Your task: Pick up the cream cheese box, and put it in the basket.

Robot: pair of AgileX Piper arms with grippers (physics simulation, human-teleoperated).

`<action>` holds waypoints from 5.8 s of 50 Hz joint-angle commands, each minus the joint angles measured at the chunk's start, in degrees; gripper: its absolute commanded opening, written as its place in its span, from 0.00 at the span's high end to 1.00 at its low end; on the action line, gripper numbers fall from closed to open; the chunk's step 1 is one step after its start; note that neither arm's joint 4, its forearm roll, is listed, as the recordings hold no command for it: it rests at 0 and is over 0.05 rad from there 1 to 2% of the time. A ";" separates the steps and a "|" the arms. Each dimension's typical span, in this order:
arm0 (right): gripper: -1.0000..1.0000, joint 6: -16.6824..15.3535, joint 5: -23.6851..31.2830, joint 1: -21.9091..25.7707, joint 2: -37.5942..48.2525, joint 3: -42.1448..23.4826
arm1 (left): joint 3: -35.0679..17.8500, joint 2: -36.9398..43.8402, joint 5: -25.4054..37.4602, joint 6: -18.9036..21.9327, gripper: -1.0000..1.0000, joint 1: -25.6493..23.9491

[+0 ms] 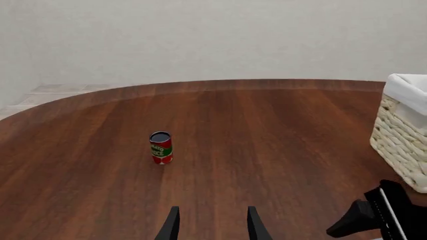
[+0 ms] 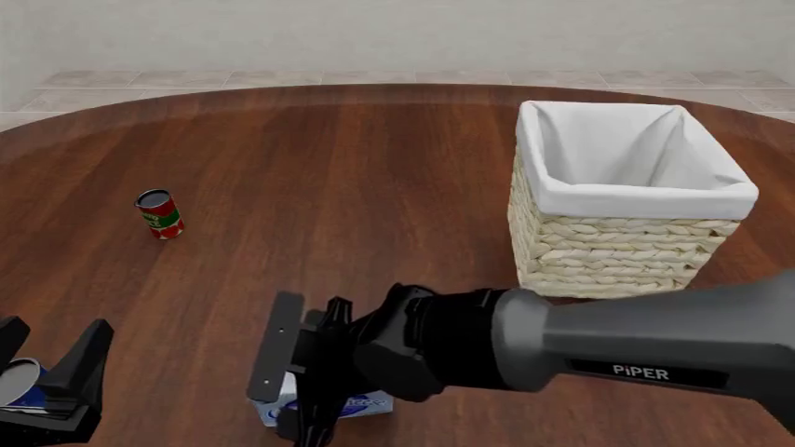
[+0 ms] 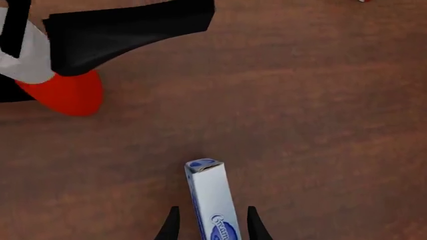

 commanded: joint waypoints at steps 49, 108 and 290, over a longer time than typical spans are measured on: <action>1.00 -1.25 -3.10 0.95 4.32 0.44 | 0.00 0.04 -0.02 -0.05 0.00 -0.16; 1.00 9.74 -3.85 -14.92 -28.34 -3.02 | 0.00 -0.17 0.12 0.12 0.00 -1.24; 1.00 -24.48 20.54 -57.87 -12.26 -20.15 | 0.01 3.58 -2.03 0.81 0.00 -1.01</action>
